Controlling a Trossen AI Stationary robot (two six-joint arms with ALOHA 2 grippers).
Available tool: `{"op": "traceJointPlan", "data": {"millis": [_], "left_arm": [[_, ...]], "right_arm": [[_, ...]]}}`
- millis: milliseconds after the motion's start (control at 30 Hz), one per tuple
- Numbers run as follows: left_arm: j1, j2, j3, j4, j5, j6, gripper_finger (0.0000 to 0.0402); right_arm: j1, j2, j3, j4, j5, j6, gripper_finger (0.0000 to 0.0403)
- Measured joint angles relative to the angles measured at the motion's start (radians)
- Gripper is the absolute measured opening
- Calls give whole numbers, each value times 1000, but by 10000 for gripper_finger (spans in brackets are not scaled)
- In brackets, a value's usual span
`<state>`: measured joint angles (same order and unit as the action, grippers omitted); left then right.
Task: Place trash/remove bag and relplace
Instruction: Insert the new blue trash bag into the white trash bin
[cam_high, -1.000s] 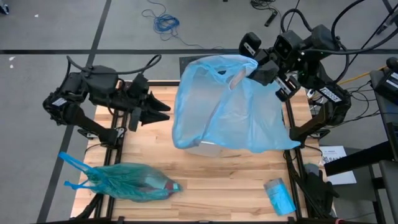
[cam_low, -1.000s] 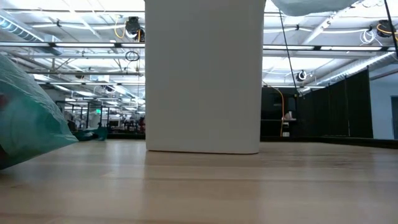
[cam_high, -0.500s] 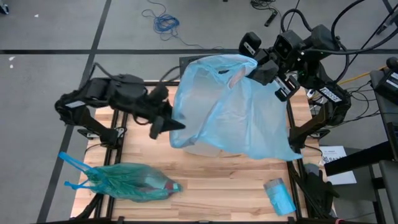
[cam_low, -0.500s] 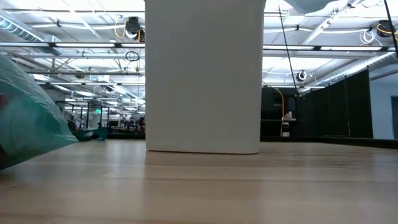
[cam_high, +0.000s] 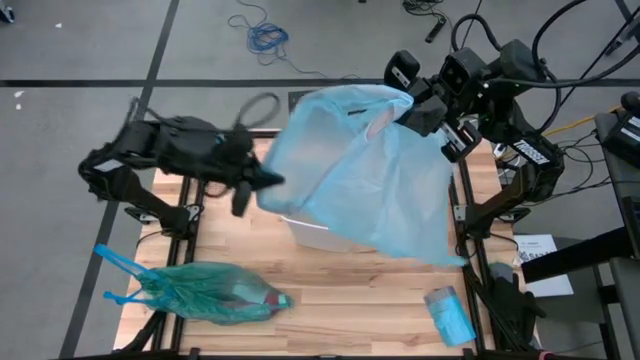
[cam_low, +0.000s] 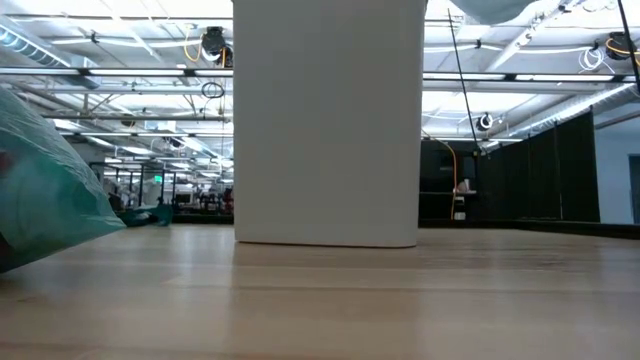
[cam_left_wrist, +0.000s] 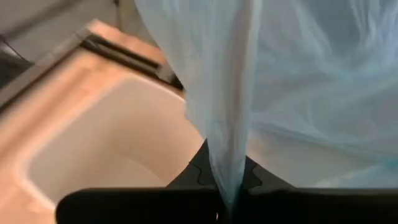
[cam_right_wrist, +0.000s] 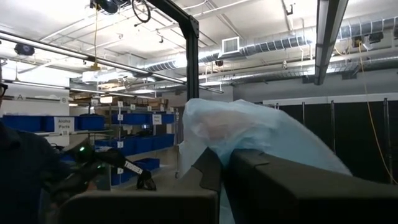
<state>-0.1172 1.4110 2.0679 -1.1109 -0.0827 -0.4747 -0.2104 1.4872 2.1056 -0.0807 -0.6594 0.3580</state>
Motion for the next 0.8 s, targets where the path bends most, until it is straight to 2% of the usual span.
{"op": "traceJointPlan", "data": {"millis": [167, 400, 533, 667, 800], "left_arm": [[1, -63, 34, 1, -82, 23, 2], [1, -86, 99, -9, -165, 90, 1], [0, -86, 134, -8, -178, 107, 1], [-7, -87, 141, -53, -155, 88, 0], [-30, -72, 141, -164, -148, 39, 0]], "right_arm": [[0, 0, 0, 0, 5, 0, 0], [-6, 13, 0, -5, 5, 19, 0], [-21, 29, 0, -32, 5, 64, 0], [-15, 41, 0, -193, 16, 74, 0], [10, 56, -1, -465, 121, 33, 0]]}}
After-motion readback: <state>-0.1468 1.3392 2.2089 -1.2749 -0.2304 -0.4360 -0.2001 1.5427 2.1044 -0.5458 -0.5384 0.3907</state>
